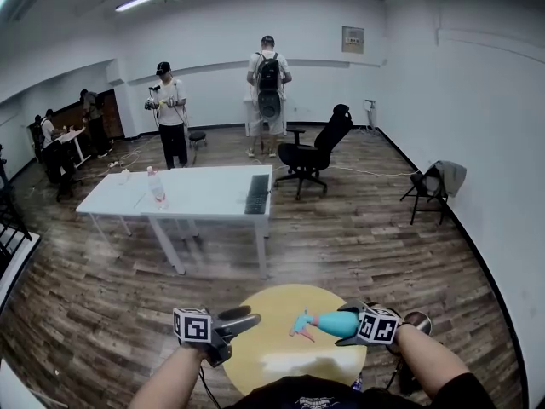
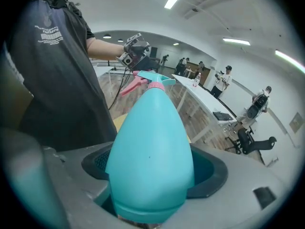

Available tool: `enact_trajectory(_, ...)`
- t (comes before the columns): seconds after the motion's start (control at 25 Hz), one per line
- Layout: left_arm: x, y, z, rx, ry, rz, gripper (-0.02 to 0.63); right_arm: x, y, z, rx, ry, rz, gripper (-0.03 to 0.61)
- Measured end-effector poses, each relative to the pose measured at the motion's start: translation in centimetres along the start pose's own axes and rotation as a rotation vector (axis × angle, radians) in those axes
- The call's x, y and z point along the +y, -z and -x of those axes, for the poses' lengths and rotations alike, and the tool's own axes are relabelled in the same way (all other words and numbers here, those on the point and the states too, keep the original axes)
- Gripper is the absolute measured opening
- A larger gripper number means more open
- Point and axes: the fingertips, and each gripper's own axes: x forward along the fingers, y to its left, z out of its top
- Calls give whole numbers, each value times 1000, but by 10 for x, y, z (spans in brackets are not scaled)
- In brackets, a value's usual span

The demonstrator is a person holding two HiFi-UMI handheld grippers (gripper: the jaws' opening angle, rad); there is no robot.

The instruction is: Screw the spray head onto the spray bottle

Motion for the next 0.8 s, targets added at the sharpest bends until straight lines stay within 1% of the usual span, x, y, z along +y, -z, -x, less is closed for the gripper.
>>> enact_trajectory(0.08,-8,17,-18,85,25,-45,377,2,-18,0,12,18,85,440)
enact_trajectory(0.16,-25,43,-51,207,77,-118,377,10,-52,-5,-4,18,181,440)
enact_trajectory(0.2,-34,57,-67,278,98,-180,377,14,-66,-8,-7,15,228,440)
enact_trajectory(0.24,-42,69,-79,347,102,-269,369,16,-75,-12,9,14,277,440)
enact_trajectory(0.28,-48,77,-87,406,88,-379,278,17,-77,-16,38,12,321,442)
enact_trajectory(0.32,-51,81,-90,453,68,-477,238,18,-75,-18,58,4,346,440)
enact_trajectory(0.36,-52,83,-90,487,54,-538,236,20,-73,-19,60,-10,351,439)
enact_trajectory(0.4,-52,85,-89,510,50,-571,236,21,-73,-19,55,-22,347,439)
enact_trajectory(0.52,-54,87,-89,551,51,-634,238,24,-71,-17,48,-42,341,436)
enact_trajectory(0.56,-53,87,-90,557,49,-632,238,24,-70,-18,45,-49,335,436)
enact_trajectory(0.6,-52,87,-91,554,47,-607,238,24,-69,-19,37,-58,322,436)
enact_trajectory(0.68,-47,86,-91,518,43,-495,243,24,-70,-22,7,-78,284,435)
enact_trajectory(0.72,-45,81,-89,472,42,-426,247,24,-70,-25,-11,-86,261,436)
enact_trajectory(0.76,-43,73,-86,398,45,-354,249,24,-70,-27,-27,-89,235,437)
enact_trajectory(0.8,-41,60,-80,302,53,-275,273,22,-68,-28,-40,-86,204,437)
